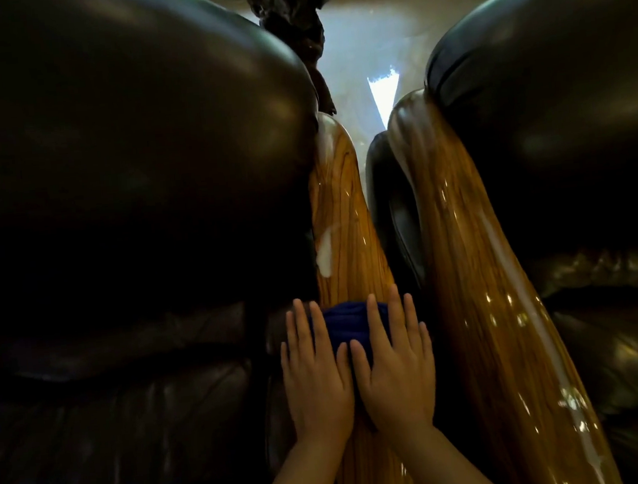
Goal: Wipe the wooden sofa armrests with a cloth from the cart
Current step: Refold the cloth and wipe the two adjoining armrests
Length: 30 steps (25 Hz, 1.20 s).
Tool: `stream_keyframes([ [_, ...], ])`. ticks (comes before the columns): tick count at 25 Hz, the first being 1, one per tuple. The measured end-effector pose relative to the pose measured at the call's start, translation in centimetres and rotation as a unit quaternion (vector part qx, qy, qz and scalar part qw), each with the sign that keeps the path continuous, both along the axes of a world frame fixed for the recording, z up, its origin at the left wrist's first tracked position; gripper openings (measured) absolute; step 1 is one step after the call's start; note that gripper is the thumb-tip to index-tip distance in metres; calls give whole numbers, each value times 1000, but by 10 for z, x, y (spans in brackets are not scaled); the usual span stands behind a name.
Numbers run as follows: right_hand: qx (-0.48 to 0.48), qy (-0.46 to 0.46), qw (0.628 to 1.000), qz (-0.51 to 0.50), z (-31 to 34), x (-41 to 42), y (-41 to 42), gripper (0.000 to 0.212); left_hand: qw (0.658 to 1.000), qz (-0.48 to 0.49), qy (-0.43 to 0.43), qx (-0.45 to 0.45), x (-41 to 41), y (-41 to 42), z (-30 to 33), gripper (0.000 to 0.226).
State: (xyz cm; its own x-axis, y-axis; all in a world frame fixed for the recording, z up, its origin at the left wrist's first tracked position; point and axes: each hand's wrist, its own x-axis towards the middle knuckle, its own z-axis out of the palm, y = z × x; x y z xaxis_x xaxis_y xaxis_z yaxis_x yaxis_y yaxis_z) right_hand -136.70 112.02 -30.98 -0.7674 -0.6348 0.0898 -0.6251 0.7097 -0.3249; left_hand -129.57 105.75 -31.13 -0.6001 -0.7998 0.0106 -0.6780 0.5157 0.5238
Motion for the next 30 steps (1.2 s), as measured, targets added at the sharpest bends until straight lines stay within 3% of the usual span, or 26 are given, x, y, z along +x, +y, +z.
stream_keyframes([
  [10,-21,-28,999,-8,11,-116,-122,63,1000,29,4,-2,-126,-111,6,63],
  [16,-46,-16,999,20,9,-164,-176,61,998,34,49,-23,-167,-155,3,61],
  [25,-77,-43,994,66,11,-166,-173,51,998,-22,55,-27,-160,-155,3,49],
  [29,-66,-19,995,79,12,-137,-137,48,992,-62,23,-104,-129,-127,6,47],
  [30,-56,-14,995,82,10,-129,-128,48,994,-68,17,-82,-121,-118,4,47],
])
